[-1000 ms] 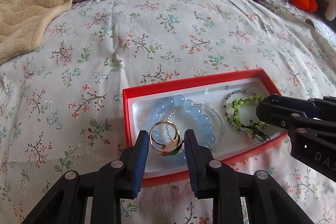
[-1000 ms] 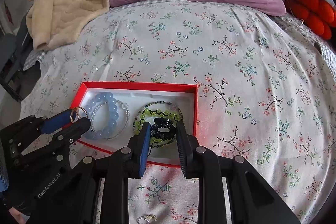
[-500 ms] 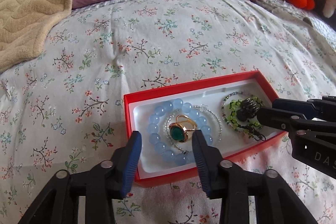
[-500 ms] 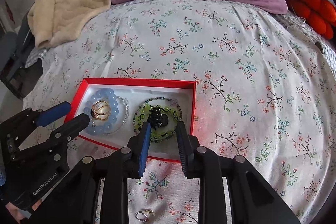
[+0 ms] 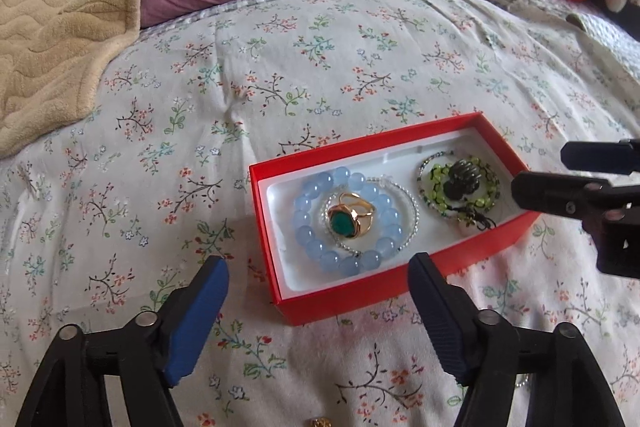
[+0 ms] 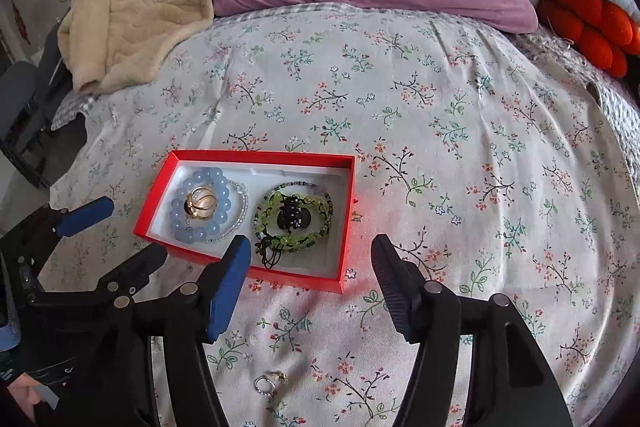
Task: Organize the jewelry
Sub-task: 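Open both tools to drop the ring and charm into the box, then withdraw both tools from the box toward the remaining jewelry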
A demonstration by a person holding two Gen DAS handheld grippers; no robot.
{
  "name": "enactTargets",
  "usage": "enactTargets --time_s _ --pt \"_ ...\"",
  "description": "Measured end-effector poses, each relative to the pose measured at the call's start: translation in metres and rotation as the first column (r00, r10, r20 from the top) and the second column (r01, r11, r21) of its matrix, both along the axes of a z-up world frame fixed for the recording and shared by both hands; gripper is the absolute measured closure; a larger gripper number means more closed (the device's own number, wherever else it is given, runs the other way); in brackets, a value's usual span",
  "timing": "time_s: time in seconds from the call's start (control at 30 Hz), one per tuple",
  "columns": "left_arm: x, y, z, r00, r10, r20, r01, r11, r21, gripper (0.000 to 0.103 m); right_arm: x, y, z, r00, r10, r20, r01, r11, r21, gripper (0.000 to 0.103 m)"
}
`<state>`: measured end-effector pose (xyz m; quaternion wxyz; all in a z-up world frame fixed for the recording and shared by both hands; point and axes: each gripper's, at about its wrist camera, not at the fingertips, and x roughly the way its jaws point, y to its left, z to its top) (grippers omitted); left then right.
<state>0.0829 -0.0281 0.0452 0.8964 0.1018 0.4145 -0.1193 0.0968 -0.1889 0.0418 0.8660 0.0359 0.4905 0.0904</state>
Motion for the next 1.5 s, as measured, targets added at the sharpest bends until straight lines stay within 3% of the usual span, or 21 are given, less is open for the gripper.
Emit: enactTargets --time_s 0.17,0.4,0.57,1.1,1.5 --pt "-0.011 -0.001 0.002 1.0 -0.015 0.004 0.015 0.999 0.034 0.011 -0.01 -0.004 0.007 1.0 -0.017 0.003 0.017 1.0 -0.025 0.03" --pt "-0.024 0.001 -0.002 1.0 -0.021 -0.014 0.023 0.996 0.089 0.007 -0.029 0.001 0.008 1.0 0.021 0.007 -0.02 0.995 -0.098 0.014" --pt "-0.03 0.01 -0.004 0.999 -0.006 -0.045 0.009 0.998 0.065 0.007 -0.042 0.005 0.008 0.998 0.06 0.018 -0.057 0.988 -0.143 0.0" --pt "-0.057 0.051 -0.018 0.992 0.039 -0.117 -0.045 0.998 -0.051 0.006 -0.087 0.007 -0.018 0.982 0.173 -0.078 -0.186 0.958 -0.217 0.0" --pt "-0.08 0.068 -0.049 0.99 0.021 -0.137 -0.019 1.0 0.014 0.006 -0.113 0.007 -0.059 0.964 0.199 -0.174 -0.237 0.944 -0.229 0.0"
